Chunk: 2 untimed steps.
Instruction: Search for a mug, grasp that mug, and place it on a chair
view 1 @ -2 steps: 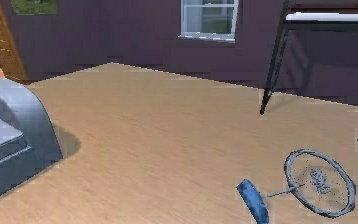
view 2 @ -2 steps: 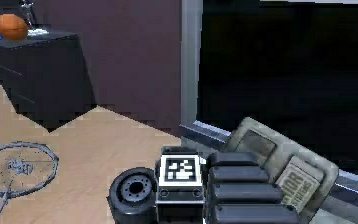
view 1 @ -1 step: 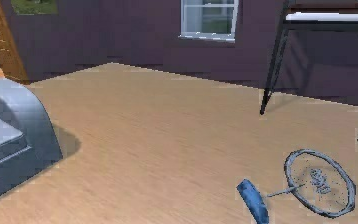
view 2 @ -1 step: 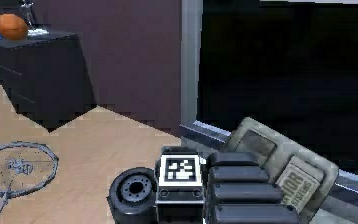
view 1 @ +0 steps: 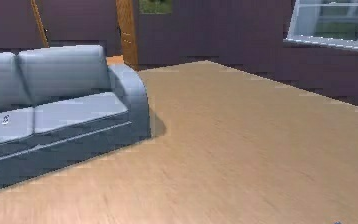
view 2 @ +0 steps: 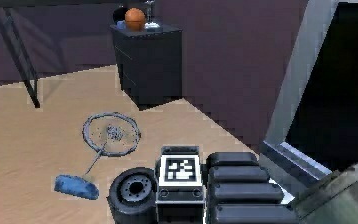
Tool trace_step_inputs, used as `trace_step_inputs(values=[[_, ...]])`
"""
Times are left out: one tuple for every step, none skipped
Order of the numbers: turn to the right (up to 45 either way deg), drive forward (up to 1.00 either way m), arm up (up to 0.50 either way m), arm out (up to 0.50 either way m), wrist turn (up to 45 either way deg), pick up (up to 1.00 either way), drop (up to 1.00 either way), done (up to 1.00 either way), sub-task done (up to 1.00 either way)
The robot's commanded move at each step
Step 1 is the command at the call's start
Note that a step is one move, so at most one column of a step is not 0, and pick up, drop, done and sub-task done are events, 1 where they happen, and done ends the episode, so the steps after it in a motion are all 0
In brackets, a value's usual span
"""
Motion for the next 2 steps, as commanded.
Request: trace_step_inputs(values=[[0.0,1.00,0.00,0.00,0.0,0.00,0.00,0.00,0.00],[-3.0,0.00,0.00,0.00,0.0,0.00,0.00,0.00,0.00]])
